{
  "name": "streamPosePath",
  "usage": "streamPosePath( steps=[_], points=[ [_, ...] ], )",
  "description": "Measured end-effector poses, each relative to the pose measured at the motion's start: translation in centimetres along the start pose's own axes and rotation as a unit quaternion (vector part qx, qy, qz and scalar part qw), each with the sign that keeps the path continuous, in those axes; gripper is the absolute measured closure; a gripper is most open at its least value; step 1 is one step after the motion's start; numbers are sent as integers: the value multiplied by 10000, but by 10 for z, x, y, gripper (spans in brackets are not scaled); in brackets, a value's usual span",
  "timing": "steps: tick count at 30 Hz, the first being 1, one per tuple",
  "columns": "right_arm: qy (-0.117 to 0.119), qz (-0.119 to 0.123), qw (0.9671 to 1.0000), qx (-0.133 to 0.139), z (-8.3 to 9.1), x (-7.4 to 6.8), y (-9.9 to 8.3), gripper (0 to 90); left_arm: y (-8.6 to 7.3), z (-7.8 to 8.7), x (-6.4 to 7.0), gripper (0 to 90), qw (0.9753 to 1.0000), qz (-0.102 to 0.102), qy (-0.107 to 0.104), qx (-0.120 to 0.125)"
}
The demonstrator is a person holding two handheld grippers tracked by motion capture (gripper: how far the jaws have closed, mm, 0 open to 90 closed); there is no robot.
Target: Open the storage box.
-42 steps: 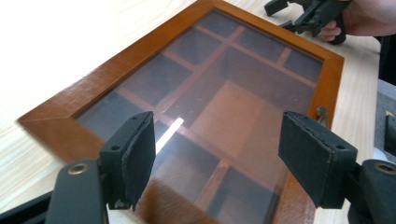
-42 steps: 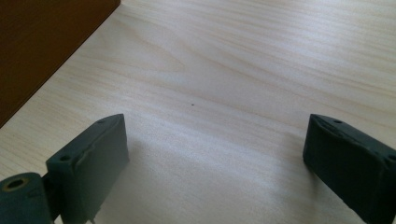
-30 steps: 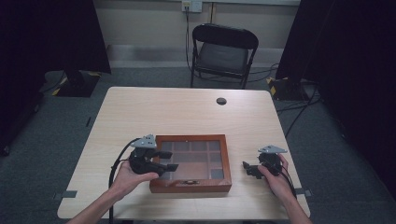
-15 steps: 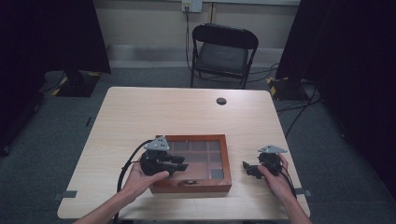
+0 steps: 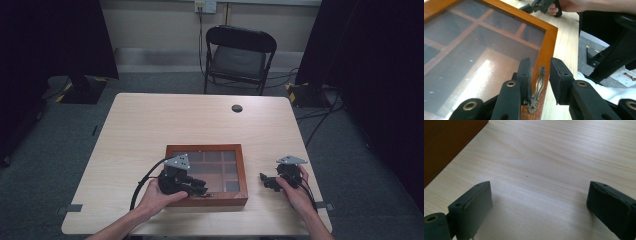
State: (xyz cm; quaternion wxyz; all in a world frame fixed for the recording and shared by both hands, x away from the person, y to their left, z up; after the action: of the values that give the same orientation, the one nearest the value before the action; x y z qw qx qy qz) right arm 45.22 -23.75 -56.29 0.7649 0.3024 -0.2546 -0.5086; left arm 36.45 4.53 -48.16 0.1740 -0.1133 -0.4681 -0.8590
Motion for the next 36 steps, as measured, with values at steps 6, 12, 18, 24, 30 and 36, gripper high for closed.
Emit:
streamPosePath(
  steps=[6, 12, 18, 24, 30, 36],
  points=[
    [-4, -7, 10000, -6, 0, 0, 0, 56, -2, -3, -2, 745, 10000, -16, 19, -76],
    [-4, -6, 10000, -4, 0, 0, 0, 56, -9, -11, -1, 771, 9996, -63, 6, -269],
    [-4, -6, 10000, -5, 0, 0, 0, 56, -9, -13, 0, 796, 9997, -65, 46, -236],
    [-4, -3, 10000, -2, 0, 0, 0, 56, -9, -14, 3, 783, 9990, -185, 277, -283],
    [-5, -7, 10000, -5, 0, 0, 0, 56, -10, -13, 3, 809, 9981, -147, 412, -429],
    [-3, 1, 10000, 1, 0, 0, 0, 56, -9, -12, 1, 813, 9991, 61, 191, -368]
  ],
)
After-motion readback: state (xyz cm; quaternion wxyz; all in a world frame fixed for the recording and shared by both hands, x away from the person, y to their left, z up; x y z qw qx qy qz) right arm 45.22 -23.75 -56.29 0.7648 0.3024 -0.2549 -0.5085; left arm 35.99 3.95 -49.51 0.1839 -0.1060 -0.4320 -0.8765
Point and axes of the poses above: each handheld gripper's, and its own axes: z roughly backward along the jaws, y roughly out of its top, x roughly to its right, the point moved 9 cm from there along -z, roughly forward along the jaws, and after that the axes turned 6 degrees about -y, right-handed, at the moved point
